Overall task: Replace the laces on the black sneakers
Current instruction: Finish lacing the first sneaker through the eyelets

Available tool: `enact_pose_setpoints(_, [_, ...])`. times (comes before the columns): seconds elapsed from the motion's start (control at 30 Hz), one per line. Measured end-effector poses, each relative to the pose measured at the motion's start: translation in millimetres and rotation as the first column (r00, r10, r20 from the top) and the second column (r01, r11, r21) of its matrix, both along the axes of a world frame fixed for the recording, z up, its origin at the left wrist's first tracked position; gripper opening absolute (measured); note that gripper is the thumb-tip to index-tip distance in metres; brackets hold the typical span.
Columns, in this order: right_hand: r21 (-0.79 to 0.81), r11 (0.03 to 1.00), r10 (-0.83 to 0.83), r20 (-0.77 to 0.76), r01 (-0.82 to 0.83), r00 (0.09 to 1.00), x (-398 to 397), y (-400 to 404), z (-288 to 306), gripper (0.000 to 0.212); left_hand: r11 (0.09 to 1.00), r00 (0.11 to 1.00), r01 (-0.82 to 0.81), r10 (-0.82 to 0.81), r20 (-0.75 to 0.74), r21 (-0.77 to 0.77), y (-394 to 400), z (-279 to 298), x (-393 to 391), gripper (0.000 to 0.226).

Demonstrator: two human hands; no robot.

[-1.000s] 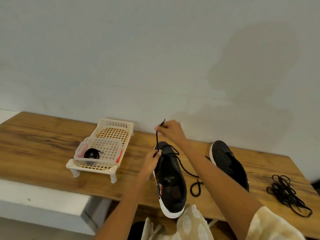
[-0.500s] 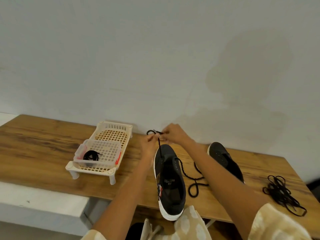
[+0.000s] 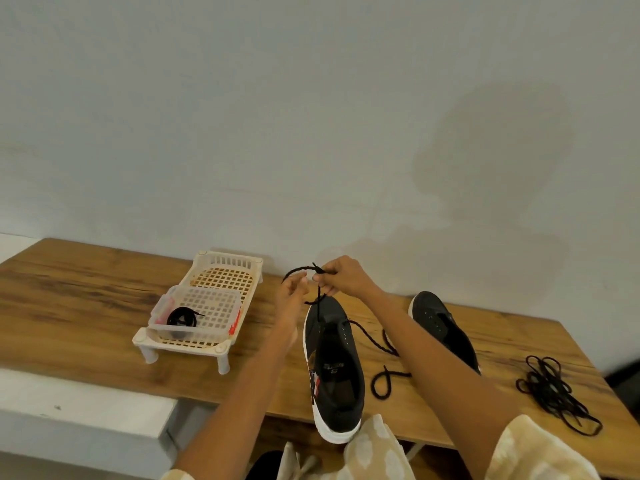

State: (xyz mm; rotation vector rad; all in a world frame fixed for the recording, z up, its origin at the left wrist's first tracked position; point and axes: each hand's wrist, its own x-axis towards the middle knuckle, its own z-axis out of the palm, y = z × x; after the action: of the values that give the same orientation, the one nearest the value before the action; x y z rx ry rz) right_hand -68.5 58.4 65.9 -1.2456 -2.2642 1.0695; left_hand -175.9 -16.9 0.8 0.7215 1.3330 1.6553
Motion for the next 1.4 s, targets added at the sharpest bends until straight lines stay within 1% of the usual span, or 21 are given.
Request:
enact_pose_setpoints(0.07, [-0.031,0.999,-0.039,-0.074,0.037,0.996,1.5,-5.6,-3.0,0.017,0.983,0.982,0.181,-0.183,-0.046,-0.038,2.2,4.9,-1.5,0.027])
enact_pose_setpoints(0.13, [-0.035,0.995,-0.098,-0.147,0.094,0.984,3.0,-8.5,-3.6,0.025,0.945,0.936,0.317,-0.326,-0.134,-0.085,4.9,14.4,-1.6,0.024])
enact_pose_setpoints(0.2, [-0.024,0.985,-0.172,-0.168,0.17,0.971,7.5,-6.2,-5.8,0.032,0.938,0.915,0.325,-0.345,-0.21,-0.124,8.0,21.9,-1.6,0.018])
enact_pose_setpoints(0.27, [-0.042,0.967,-0.253,-0.151,0.25,0.955,17.8,-2.8,-12.2,0.036,0.947,0.915,0.276,-0.311,-0.257,-0.164,13.3,26.8,-3.7,0.023])
enact_pose_setpoints(0.3, [-0.045,0.963,-0.269,-0.105,0.266,0.957,23.8,-3.7,-16.3,0.039,0.947,0.907,0.259,-0.307,-0.287,-0.191,16.6,28.9,-5.1,0.027])
enact_pose_setpoints(0.37, [-0.046,0.973,-0.22,0.092,0.224,0.971,38.7,-5.4,-33.1,0.048,0.943,0.883,0.231,-0.307,-0.356,-0.241,24.3,33.3,-7.4,0.031])
enact_pose_setpoints(0.4, [-0.084,0.978,-0.174,0.192,0.193,0.966,45.1,-8.1,-43.8,0.052,0.945,0.877,0.22,-0.301,-0.374,-0.243,27.1,36.0,-8.3,0.031])
enact_pose_setpoints(0.5, [-0.211,0.968,-0.048,0.368,0.134,0.929,61.9,-14.6,-76.5,0.064,0.955,0.883,0.208,-0.276,-0.379,-0.211,33.1,45.3,-7.2,0.033])
enact_pose_setpoints(0.57, [-0.227,0.966,-0.012,0.444,0.125,0.896,70.3,-15.1,-81.7,0.059,0.959,0.883,0.209,-0.269,-0.385,-0.191,34.5,54.0,-4.4,0.034])
enact_pose_setpoints(0.63, [-0.21,0.97,-0.019,0.446,0.125,0.895,76.3,-10.5,-73.9,0.035,0.961,0.867,0.213,-0.268,-0.42,-0.175,34.6,64.2,-0.9,0.034])
enact_pose_setpoints(0.67, [-0.178,0.975,-0.045,0.429,0.133,0.902,78.1,-5.5,-63.8,0.026,0.962,0.855,0.221,-0.271,-0.441,-0.163,34.4,72.1,1.1,0.032])
enact_pose_setpoints(0.73, [-0.166,0.97,-0.115,0.324,0.176,0.939,76.2,3.0,-31.0,0.026,0.956,0.832,0.257,-0.292,-0.472,-0.14,34.8,92.1,5.8,0.03])
enact_pose_setpoints(0.8, [-0.208,0.952,-0.207,0.109,0.226,0.972,72.1,7.3,14.4,0.032,0.953,0.821,0.289,-0.298,-0.487,-0.095,35.1,121.3,12.4,0.028])
enact_pose_setpoints(0.83, [-0.232,0.942,-0.253,-0.02,0.241,0.967,70.6,5.7,40.8,0.034,0.953,0.826,0.297,-0.288,-0.484,-0.06,35.6,139.1,16.8,0.027])
enact_pose_setpoints(0.93, [-0.237,0.944,-0.303,-0.345,0.23,0.888,66.2,3.0,111.1,0.032,0.958,0.853,0.286,-0.243,-0.462,0.024,39.8,190.1,26.6,0.027])
enact_pose_setpoints(1.0, [-0.243,0.95,-0.295,-0.492,0.197,0.819,65.3,-1.6,149.7,0.029,0.963,0.865,0.264,-0.213,-0.453,0.051,40.6,217.8,31.6,0.028])
enact_pose_setpoints(1.1, [-0.273,0.956,-0.271,-0.677,0.108,0.685,65.1,-7.8,192.3,0.028,0.968,0.861,0.235,-0.167,-0.48,0.084,41.1,247.6,38.5,0.03])
enact_pose_setpoints(1.17, [-0.253,0.964,-0.249,-0.751,0.082,0.612,67.1,-12.6,210.5,0.026,0.969,0.851,0.228,-0.149,-0.503,0.099,40.1,261.6,43.9,0.029])
enact_pose_setpoints(1.27, [-0.224,0.971,-0.229,-0.794,0.08,0.564,69.8,-15.6,217.0,0.019,0.967,0.844,0.234,-0.151,-0.514,0.102,38.9,270.6,49.3,0.029])
enact_pose_setpoints(1.33, [-0.239,0.962,-0.271,-0.759,0.134,0.592,70.6,-17.4,206.1,0.02,0.97,0.848,0.23,-0.16,-0.505,0.079,37.0,265.3,50.6,0.029])
enact_pose_setpoints(1.4, [-0.2,0.948,-0.317,-0.644,0.247,0.697,71.6,-18.9,185.5,0.026,0.975,0.846,0.216,-0.165,-0.508,0.044,34.6,253.2,49.0,0.029])
